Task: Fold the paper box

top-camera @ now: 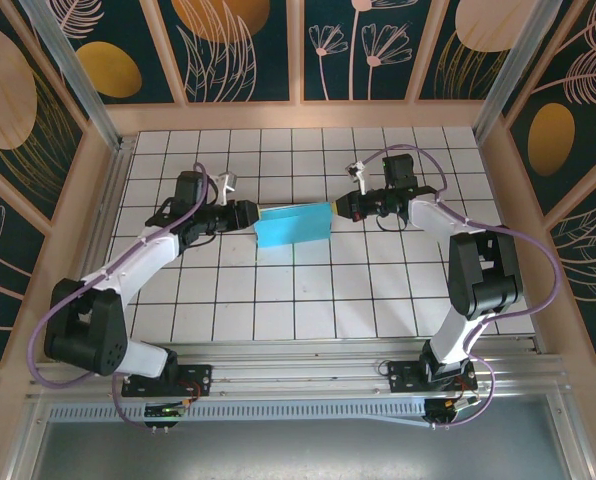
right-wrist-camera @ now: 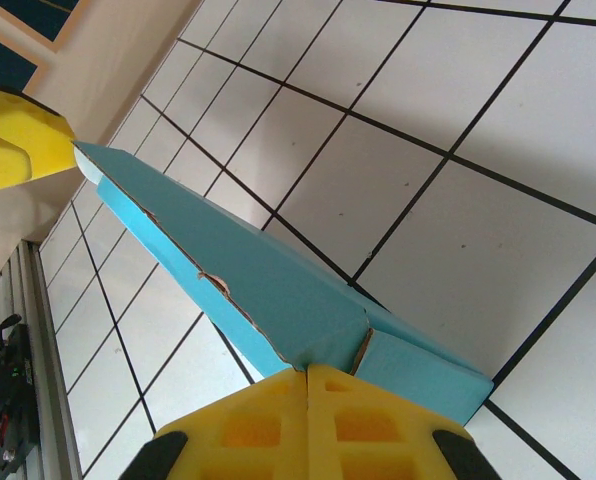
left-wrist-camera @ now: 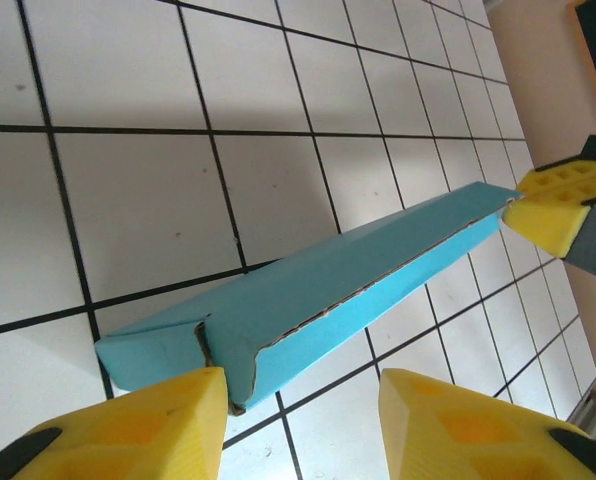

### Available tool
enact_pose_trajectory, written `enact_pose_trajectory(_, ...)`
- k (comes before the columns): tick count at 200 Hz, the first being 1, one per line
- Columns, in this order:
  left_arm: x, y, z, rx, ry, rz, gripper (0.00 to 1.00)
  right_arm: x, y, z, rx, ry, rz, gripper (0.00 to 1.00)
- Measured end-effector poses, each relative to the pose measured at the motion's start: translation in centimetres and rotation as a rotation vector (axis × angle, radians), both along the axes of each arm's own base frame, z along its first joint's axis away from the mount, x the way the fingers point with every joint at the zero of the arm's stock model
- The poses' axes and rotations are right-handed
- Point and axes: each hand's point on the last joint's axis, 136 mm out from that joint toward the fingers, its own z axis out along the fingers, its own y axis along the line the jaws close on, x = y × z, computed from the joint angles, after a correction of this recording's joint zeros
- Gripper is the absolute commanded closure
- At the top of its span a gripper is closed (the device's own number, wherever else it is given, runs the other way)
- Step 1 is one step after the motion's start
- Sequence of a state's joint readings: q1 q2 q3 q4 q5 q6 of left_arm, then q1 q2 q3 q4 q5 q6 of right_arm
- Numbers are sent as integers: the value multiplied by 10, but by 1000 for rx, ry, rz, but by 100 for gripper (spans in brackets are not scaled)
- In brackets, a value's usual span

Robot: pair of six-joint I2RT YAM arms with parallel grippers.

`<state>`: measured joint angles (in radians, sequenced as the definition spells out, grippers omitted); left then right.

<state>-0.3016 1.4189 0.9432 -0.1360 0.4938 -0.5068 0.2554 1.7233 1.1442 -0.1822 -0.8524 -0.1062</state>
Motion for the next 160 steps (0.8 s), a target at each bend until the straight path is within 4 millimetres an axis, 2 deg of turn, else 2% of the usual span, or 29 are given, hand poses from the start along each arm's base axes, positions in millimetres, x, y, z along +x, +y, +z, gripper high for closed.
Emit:
enact_pose_trajectory(36,6,19,11,-6,28,177,66,0,0,0,0,0,0,100)
enact_pose_trajectory(67,11,31,7,-67,122,351,66,0,0,0,-4,-2,-3,100)
enact_pose_trajectory(120,7,29,-11,-221,253,472,47,0,0,0,-10,-6,-6,100)
enact_pose_trajectory(160,12,21,-9,-314,267,472,38,0,1,0,-10,-6,-3,100)
